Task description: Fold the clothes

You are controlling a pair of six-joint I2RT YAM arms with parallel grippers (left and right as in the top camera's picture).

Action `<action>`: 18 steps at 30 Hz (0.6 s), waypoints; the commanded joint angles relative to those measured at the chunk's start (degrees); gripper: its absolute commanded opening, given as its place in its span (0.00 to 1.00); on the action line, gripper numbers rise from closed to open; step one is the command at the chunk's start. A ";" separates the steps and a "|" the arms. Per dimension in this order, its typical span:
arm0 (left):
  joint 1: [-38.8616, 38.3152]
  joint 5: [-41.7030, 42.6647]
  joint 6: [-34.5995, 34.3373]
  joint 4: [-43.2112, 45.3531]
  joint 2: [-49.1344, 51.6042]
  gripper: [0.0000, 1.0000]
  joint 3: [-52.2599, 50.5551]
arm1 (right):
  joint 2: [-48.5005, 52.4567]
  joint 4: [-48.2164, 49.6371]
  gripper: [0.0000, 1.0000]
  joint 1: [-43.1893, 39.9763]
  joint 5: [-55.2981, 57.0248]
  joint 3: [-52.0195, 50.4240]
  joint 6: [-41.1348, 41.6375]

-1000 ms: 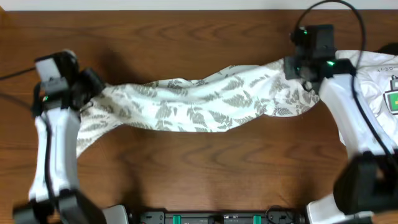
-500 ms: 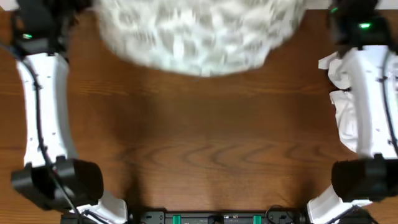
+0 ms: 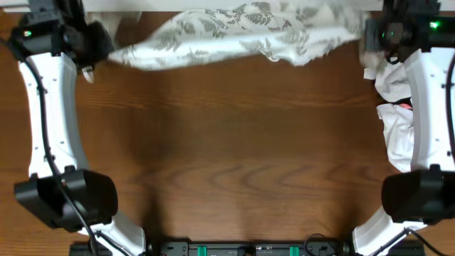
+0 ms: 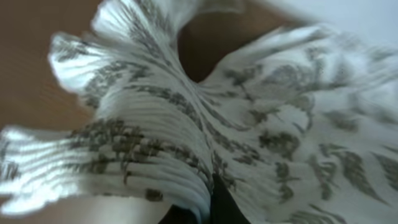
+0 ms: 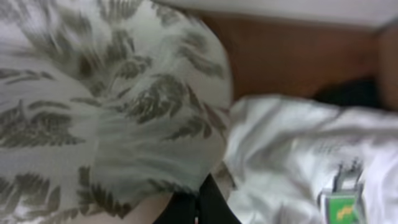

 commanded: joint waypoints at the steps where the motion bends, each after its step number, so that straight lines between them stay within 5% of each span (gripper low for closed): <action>1: 0.31 -7.69 1.44 -3.37 0.87 0.06 -0.72 | 1.57 -3.74 0.01 -1.70 1.31 -1.66 -0.50; 4: 0.28 -7.67 1.44 -7.23 2.49 0.14 -1.22 | 2.75 -6.86 0.01 -2.29 1.57 -4.72 -0.50; 16: 0.39 -7.69 1.44 -21.05 7.13 0.15 -1.31 | 2.86 -9.03 0.01 -3.32 1.70 -19.54 -0.48; 18: 0.39 -7.72 1.44 -22.95 7.21 0.24 -1.31 | 2.86 -10.05 0.01 -3.32 1.70 -20.96 -0.48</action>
